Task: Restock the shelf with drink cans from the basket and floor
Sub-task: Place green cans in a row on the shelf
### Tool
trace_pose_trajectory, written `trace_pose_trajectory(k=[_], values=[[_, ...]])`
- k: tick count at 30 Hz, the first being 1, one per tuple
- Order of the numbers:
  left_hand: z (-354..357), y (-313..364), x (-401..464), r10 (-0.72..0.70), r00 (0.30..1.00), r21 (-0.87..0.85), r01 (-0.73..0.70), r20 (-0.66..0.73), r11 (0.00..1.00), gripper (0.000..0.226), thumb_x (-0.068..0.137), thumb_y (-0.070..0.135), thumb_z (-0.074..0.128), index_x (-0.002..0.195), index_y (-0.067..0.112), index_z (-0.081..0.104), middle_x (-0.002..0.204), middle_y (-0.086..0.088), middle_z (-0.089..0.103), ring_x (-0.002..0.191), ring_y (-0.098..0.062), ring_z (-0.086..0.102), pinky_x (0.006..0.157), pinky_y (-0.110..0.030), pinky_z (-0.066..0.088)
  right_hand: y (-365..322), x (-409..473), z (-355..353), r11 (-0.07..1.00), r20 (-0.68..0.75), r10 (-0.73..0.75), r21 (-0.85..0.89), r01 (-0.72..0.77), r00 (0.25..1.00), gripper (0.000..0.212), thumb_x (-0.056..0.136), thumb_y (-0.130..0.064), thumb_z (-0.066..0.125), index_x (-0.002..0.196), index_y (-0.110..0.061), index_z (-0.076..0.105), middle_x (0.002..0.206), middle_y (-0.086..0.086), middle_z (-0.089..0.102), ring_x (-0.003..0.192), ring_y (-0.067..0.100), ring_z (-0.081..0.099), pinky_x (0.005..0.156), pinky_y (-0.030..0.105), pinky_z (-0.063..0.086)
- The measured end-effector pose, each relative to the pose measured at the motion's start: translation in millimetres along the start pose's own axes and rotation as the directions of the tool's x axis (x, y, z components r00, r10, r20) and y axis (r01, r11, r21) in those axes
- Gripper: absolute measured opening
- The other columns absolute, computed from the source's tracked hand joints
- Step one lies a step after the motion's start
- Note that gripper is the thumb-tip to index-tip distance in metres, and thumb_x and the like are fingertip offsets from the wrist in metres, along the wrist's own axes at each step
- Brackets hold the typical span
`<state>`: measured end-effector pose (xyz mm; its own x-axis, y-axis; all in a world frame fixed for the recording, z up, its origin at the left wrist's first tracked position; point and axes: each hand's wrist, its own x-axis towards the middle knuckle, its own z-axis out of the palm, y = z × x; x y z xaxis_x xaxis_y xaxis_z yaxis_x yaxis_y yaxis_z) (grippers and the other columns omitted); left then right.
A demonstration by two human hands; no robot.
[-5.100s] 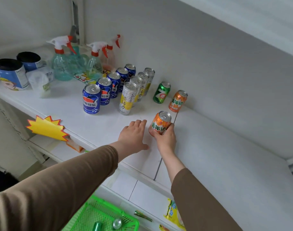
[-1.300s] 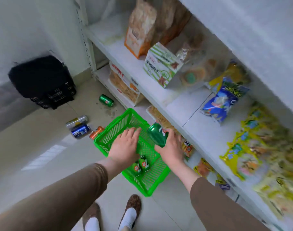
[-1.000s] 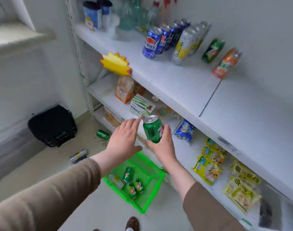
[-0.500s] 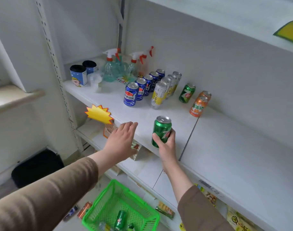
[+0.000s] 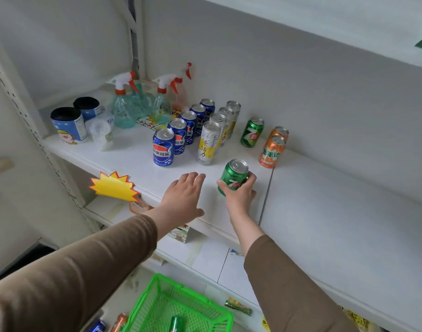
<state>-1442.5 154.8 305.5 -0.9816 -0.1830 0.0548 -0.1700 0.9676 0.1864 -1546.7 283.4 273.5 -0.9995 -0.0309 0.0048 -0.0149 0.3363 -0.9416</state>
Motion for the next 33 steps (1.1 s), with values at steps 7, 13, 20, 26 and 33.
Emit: trace_pose_trajectory(k=[7,13,20,26,33], values=[[9,6,46,0.078,0.997,0.017,-0.078,-0.009,0.997,0.102,0.078,0.051,0.074,0.153,0.016,0.014,0.154,-0.007,0.027,0.140,-0.026,0.027,0.113,-0.038,0.032,6,46,17,0.997,-0.106,-0.002,-0.083,-0.007,0.994,0.083,0.067,-0.027,0.089,0.135,-0.025,0.040,0.131,0.003,0.059,0.119,0.031,0.052,0.097,0.047,0.049],[14,23,86,0.102,0.994,-0.006,-0.102,-0.034,0.995,0.098,0.078,0.047,0.075,0.151,0.014,0.018,0.150,-0.006,0.031,0.138,-0.026,0.031,0.110,-0.037,0.034,-2,99,16,0.999,-0.097,0.040,-0.028,-0.043,0.994,0.079,0.070,-0.016,0.087,0.135,-0.021,0.042,0.130,0.003,0.061,0.116,0.025,0.061,0.098,0.038,0.049],[24,39,122,0.055,0.997,-0.008,-0.055,-0.053,0.998,0.095,0.080,0.041,0.072,0.151,0.011,0.017,0.148,-0.007,0.032,0.137,-0.027,0.032,0.108,-0.037,0.035,-5,142,15,0.994,-0.075,0.014,-0.110,-0.023,0.997,0.079,0.075,-0.020,0.085,0.139,-0.017,0.039,0.132,0.007,0.061,0.116,0.028,0.062,0.094,0.036,0.046],[31,47,136,0.013,0.998,-0.019,-0.015,-0.054,1.000,0.095,0.080,0.040,0.073,0.151,0.010,0.017,0.147,-0.008,0.034,0.136,-0.028,0.032,0.111,-0.039,0.034,-11,166,17,0.975,-0.059,0.005,-0.221,-0.018,0.998,0.075,0.074,-0.029,0.086,0.131,-0.015,0.041,0.127,0.008,0.063,0.111,0.031,0.063,0.090,0.038,0.050],[36,48,142,0.004,0.997,-0.017,-0.005,-0.073,1.000,0.097,0.081,0.039,0.074,0.153,0.010,0.015,0.150,-0.008,0.032,0.137,-0.028,0.031,0.111,-0.038,0.033,-19,185,19,0.963,-0.038,0.001,-0.270,-0.011,0.999,0.073,0.075,-0.026,0.085,0.130,-0.010,0.040,0.129,0.012,0.061,0.115,0.033,0.061,0.087,0.035,0.045]])
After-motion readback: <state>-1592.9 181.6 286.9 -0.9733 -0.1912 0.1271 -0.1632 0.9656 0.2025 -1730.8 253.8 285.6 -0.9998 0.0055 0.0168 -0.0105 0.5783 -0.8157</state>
